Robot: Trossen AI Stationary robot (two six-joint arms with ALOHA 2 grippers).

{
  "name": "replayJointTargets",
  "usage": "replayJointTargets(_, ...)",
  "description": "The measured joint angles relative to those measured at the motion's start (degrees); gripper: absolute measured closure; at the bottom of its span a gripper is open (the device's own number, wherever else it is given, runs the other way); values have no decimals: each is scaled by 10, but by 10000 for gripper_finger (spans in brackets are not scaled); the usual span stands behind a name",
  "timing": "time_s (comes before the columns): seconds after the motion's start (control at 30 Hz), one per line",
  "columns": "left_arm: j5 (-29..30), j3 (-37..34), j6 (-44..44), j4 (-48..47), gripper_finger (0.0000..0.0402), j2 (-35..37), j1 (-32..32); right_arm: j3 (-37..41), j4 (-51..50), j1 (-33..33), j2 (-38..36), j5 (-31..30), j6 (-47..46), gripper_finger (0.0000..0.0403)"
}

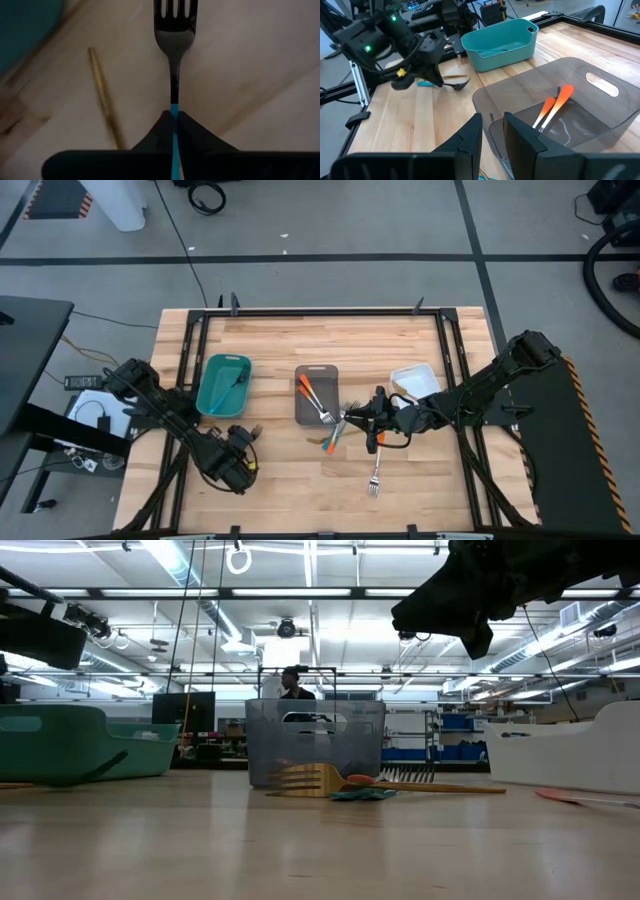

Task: Sort silverware by color (type)
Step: Put the blue fork into the green bin

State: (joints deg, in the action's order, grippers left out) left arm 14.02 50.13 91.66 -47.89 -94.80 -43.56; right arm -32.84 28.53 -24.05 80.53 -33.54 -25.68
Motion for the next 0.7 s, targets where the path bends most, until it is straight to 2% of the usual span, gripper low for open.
replayJointTargets(0.2, 15, 2, -27, -2, 388, 32, -1, 0, 0, 0, 0, 0, 2, 317)
replayJointTargets(0.4, 68, 3, -61, -1, 388, 88, 1, 0, -1, 0, 0, 0, 3, 317)
replayJointTargets(0.6, 118, 4, -56, -71, 388, 139, 1, 0, -1, 0, 0, 0, 4, 317)
replayJointTargets(0.7, 124, 4, -54, -106, 388, 154, 9, 0, -1, 0, 0, 0, 3, 317)
